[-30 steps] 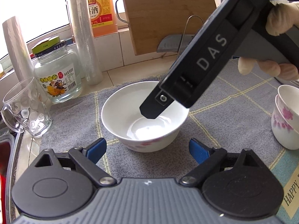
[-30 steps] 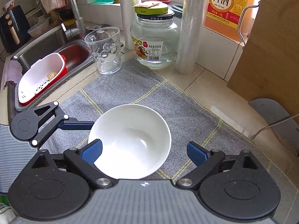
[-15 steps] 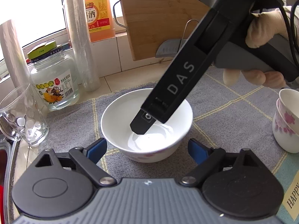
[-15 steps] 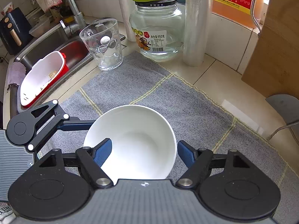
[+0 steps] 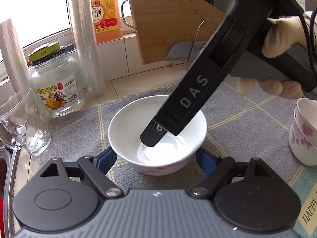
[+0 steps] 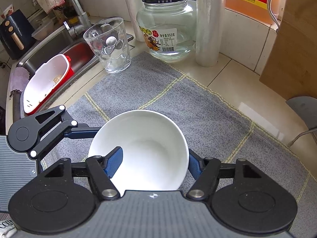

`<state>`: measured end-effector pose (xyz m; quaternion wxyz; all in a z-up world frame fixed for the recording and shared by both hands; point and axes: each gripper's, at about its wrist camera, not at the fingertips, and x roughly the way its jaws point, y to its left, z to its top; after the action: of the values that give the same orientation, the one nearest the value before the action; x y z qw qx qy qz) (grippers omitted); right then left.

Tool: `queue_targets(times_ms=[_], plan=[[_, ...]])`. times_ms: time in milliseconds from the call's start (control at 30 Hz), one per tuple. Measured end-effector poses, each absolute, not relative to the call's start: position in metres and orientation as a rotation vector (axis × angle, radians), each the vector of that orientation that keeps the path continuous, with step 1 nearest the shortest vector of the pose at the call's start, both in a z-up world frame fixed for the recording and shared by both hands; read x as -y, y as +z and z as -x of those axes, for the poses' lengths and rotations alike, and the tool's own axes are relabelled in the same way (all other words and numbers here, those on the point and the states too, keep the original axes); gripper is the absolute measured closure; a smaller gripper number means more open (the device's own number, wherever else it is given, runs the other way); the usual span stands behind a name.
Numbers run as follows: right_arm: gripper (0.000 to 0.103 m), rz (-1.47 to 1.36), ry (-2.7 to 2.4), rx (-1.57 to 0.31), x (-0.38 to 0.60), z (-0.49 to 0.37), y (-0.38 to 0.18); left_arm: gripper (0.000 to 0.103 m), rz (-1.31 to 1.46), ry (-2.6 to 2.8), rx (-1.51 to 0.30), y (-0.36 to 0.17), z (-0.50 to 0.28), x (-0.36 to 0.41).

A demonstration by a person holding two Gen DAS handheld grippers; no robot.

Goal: Organize plates and bowls
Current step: 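Lift the floral bowl with the right tool and carry it over the nested bowls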

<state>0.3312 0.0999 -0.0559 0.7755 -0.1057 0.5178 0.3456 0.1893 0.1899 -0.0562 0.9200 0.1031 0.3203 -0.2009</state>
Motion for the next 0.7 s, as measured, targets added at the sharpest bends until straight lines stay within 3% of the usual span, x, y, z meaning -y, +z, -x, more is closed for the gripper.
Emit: queue_targets(times_ms=[700], plan=[[0.029,0.222,0.744,-1.122,-0.1016,-0.3269,-0.0499,0.016,-0.186,-0.428,-0.654,-0.0535,-0.1837,-0.1931]])
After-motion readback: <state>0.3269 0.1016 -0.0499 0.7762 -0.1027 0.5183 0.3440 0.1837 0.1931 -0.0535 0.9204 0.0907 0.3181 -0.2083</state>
